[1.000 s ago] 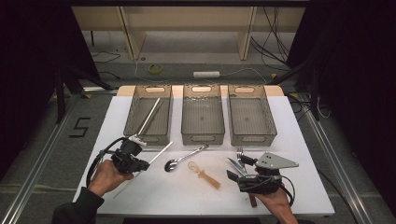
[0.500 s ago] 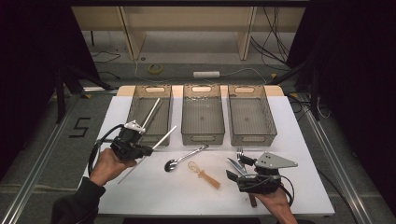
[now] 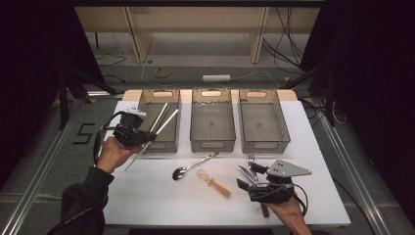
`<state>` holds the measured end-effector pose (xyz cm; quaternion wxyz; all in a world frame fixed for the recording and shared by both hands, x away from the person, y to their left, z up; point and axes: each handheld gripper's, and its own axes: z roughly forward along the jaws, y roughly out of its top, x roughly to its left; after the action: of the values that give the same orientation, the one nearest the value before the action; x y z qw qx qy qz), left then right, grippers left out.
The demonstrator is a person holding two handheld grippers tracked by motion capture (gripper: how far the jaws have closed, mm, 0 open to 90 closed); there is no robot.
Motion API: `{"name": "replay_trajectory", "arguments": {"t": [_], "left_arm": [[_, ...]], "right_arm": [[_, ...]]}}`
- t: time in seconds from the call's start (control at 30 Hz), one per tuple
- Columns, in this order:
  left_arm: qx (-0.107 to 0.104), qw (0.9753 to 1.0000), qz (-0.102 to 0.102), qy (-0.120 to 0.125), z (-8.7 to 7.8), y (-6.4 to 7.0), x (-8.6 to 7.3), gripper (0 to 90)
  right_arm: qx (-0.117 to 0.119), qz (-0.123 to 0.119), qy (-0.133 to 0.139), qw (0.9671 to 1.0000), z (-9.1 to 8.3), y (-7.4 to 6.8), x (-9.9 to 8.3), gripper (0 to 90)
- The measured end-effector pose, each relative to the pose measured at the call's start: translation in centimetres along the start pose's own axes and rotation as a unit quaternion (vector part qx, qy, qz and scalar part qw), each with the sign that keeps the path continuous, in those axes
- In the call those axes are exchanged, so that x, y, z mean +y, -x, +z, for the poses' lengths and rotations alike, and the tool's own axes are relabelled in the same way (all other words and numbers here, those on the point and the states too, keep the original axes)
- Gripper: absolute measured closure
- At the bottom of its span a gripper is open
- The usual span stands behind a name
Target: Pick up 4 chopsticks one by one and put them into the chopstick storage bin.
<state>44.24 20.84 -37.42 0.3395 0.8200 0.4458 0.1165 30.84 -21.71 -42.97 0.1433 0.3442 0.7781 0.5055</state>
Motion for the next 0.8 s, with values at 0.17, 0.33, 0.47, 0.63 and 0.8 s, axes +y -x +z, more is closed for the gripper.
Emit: {"name": "replay_trajectory", "arguments": {"t": [0.17,0.33,0.47,0.63,0.8], "left_arm": [[0.011,0.9998,-0.016,0.01,0.6,-1.2,0.7,84.4],[0.018,0.9992,-0.029,0.023,1.0,-2.6,1.3,84.3],[0.024,0.9987,-0.039,0.023,1.6,-3.7,1.8,84.3],[0.032,0.9983,-0.045,0.018,2.4,-4.7,2.5,84.3],[0.04,0.9975,-0.055,0.018,2.9,-5.6,3.5,84.3]], "right_arm": [[0.001,-0.001,0.001,1.0,0.0,0.0,0.0,26.2],[0.002,0.0,0.001,1.0,0.0,0.1,0.0,26.2],[0.002,0.001,0.001,1.0,0.0,0.1,0.0,26.2],[0.002,0.001,0.0,1.0,0.1,0.1,0.0,26.3],[0.002,0.004,0.0,1.0,0.0,0.2,0.0,26.3]]}}
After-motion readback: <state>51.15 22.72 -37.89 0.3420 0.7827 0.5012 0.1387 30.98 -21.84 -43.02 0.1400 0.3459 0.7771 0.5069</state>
